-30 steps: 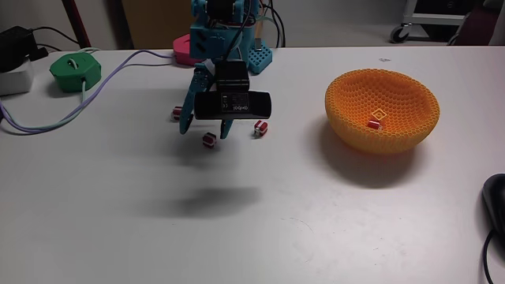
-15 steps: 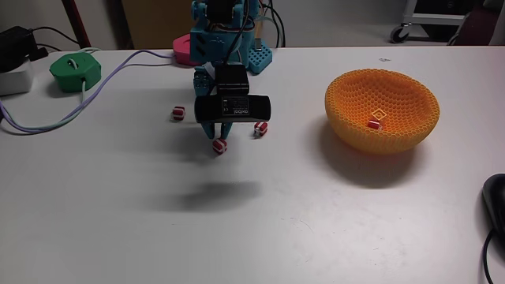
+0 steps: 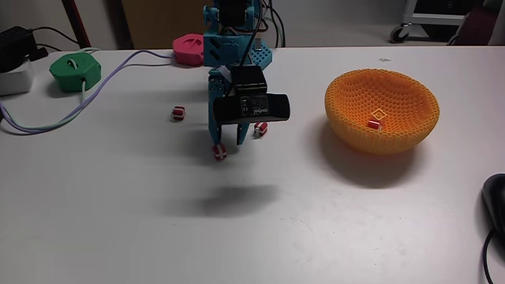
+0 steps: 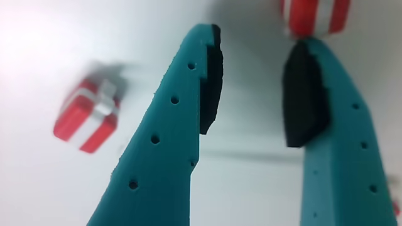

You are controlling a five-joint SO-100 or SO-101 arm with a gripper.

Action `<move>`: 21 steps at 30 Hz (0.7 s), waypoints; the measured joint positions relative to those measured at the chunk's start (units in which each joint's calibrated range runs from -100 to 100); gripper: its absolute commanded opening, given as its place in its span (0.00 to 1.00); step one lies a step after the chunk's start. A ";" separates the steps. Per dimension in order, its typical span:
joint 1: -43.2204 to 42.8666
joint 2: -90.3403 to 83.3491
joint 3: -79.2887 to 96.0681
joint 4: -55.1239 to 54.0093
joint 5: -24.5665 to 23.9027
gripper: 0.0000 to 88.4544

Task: Place cube pieces into the yellow basket

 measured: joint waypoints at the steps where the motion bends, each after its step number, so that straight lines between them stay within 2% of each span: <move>1: -0.10 0.39 0.00 0.00 0.00 0.24; 11: 2.80 3.25 0.00 -4.88 1.07 0.24; 21: 2.80 14.46 -9.36 -7.10 1.71 0.21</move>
